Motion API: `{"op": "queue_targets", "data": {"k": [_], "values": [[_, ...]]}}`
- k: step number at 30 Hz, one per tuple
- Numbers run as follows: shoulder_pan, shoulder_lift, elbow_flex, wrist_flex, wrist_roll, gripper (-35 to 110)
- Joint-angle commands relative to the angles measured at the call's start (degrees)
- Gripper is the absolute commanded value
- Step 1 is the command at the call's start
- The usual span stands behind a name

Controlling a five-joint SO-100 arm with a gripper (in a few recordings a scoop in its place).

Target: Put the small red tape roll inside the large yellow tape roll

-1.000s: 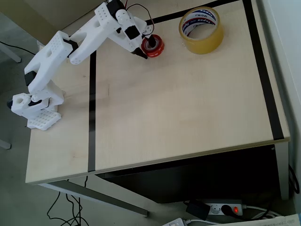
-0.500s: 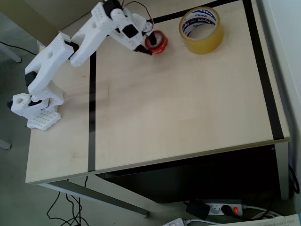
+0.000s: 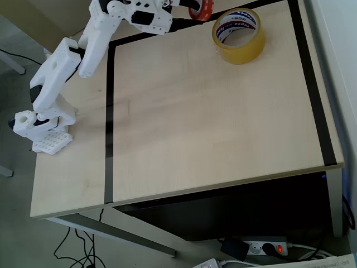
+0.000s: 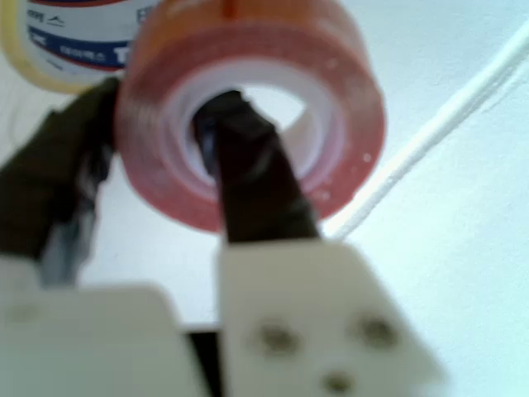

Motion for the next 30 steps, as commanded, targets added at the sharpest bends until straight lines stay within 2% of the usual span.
{"op": "queue_targets", "data": {"k": [1,8,22,28,30], "values": [[-0.6,4.3,-5.5,-3.4,-0.4,0],[0.7,-2.0,-5.2,-8.0,-0.4,0],[1.8,-3.8,-4.0,-4.0,-0.4,17],[1.7,-1.8,-4.6,-0.1,-0.4,16],[1.7,-0.2,-4.6,3.4,-0.5,9]]}}
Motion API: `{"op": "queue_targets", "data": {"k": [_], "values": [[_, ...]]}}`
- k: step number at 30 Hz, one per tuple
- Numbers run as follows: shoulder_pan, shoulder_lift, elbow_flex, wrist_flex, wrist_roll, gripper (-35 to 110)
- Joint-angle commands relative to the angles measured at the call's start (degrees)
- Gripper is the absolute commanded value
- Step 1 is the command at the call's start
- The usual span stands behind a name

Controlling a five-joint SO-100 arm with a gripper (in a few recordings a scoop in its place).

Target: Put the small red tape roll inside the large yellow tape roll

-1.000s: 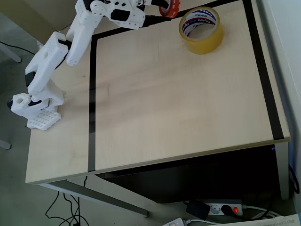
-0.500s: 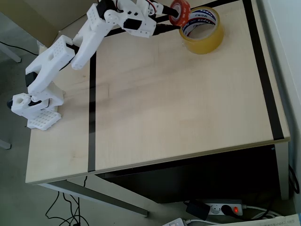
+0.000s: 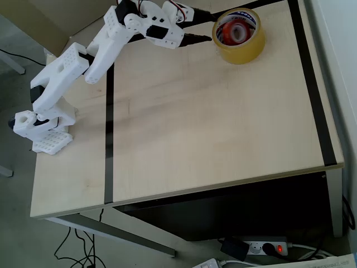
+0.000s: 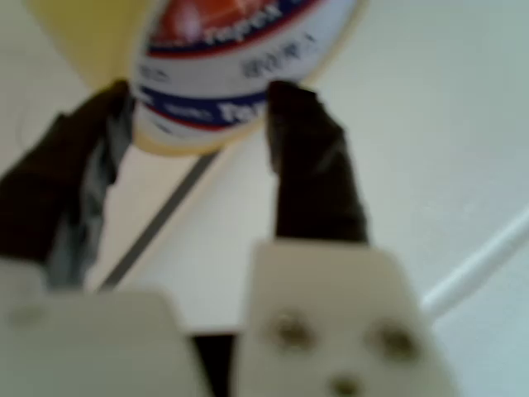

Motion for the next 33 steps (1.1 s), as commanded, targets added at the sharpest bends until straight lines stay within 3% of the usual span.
{"op": "queue_targets", "data": {"k": [1,7,10,19,21,27,33], "values": [[0.1,8.2,-4.6,6.2,-0.8,3],[1.0,16.6,-4.6,22.9,-0.2,0],[2.1,33.0,14.6,22.8,2.8,0],[1.4,61.3,40.7,22.7,8.5,0],[1.0,67.9,49.5,19.5,10.8,0],[1.3,99.4,97.1,-8.0,14.1,0],[5.0,111.3,117.2,-9.9,17.7,0]]}}
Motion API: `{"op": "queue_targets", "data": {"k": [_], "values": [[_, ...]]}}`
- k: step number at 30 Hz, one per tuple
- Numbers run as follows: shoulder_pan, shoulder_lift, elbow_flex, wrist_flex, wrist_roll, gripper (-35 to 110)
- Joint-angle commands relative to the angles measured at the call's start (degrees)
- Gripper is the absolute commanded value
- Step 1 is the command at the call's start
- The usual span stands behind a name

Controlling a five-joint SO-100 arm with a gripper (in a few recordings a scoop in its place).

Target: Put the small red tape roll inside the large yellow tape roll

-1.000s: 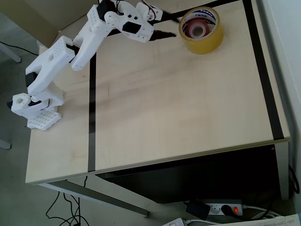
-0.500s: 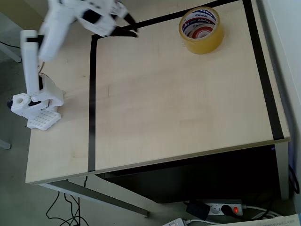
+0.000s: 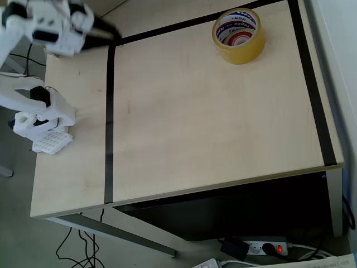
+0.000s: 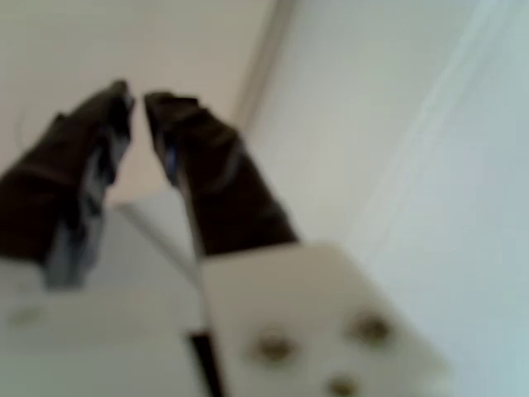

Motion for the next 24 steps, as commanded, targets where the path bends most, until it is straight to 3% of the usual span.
{"op": "queue_targets", "data": {"k": [1,7,13,24], "values": [[2.5,11.5,11.1,-1.4,2.5,0],[9.0,39.3,38.9,-12.3,5.5,0],[7.2,67.9,57.1,-6.2,6.2,0],[3.9,67.9,67.8,0.7,11.9,0]]}}
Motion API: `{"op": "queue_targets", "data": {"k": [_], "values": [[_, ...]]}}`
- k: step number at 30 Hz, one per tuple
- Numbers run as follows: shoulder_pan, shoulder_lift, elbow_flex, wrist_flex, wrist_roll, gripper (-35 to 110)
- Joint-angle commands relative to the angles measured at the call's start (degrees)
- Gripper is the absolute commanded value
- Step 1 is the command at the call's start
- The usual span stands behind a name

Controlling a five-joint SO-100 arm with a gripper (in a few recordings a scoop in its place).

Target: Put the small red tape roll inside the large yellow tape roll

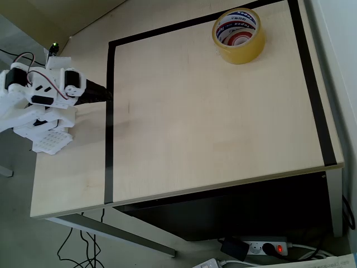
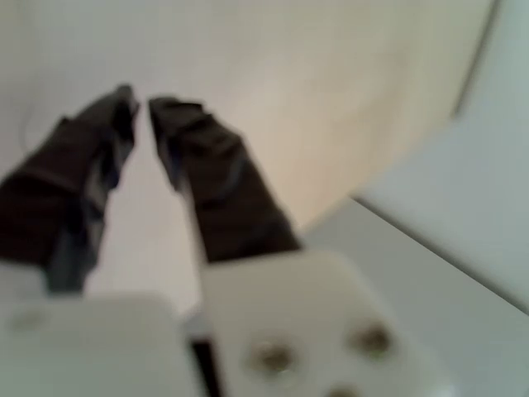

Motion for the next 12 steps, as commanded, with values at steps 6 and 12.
{"op": "queue_targets", "data": {"k": [6,12], "values": [[1.3,0.2,5.2,2.7,3.2,0],[1.9,0.2,5.3,2.6,3.6,0]]}}
